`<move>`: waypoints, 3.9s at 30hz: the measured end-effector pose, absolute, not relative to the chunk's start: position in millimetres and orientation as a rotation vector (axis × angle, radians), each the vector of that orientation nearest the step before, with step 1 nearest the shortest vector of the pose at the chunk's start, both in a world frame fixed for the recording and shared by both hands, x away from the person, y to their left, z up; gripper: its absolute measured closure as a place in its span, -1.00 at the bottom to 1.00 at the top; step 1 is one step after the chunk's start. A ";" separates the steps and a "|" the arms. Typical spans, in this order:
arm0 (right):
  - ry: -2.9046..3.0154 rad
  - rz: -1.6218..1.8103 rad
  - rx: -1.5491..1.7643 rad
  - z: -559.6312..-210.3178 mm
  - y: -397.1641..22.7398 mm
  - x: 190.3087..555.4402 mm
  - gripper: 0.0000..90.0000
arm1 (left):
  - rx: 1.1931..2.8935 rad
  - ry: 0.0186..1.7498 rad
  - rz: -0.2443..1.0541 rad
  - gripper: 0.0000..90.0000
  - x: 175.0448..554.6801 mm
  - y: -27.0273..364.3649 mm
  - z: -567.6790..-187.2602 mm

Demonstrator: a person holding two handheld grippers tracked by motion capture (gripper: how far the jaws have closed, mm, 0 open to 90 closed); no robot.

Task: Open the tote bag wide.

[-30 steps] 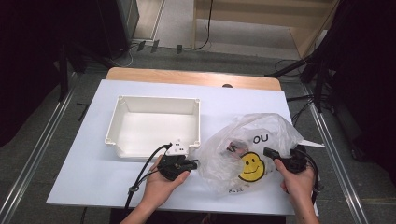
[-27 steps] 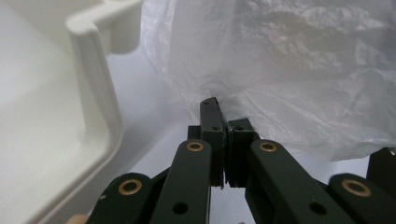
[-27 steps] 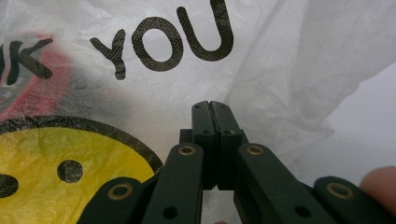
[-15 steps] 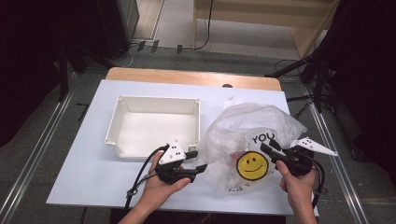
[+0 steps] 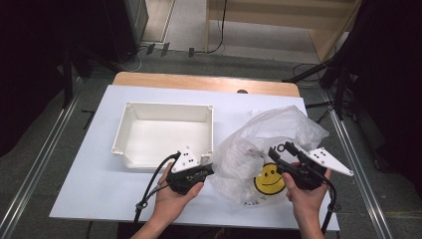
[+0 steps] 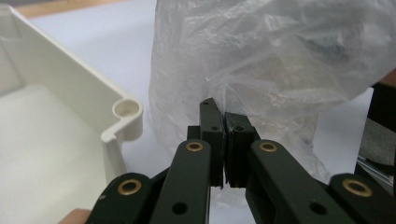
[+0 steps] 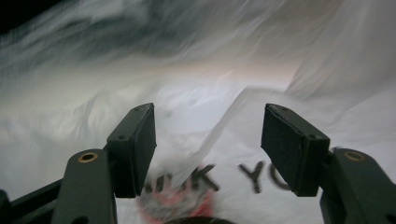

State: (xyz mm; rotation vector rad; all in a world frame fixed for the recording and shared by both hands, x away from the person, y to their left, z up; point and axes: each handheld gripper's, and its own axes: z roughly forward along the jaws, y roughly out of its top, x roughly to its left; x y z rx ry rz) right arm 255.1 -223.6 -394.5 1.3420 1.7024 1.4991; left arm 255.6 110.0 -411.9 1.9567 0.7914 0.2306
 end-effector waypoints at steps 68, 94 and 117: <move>1.784 1.231 1.620 -454.1 -284.5 299.7 -0.08 | 2.028 0.807 0.226 0.10 248.8 114.1 -448.4; 1.705 1.234 1.538 -428.0 -261.1 313.7 0.97 | 2.135 0.931 0.167 1.00 262.8 111.2 -460.9; 1.774 1.060 1.723 -468.2 -301.1 335.3 -0.55 | 2.060 0.882 0.206 0.35 259.7 136.4 -453.7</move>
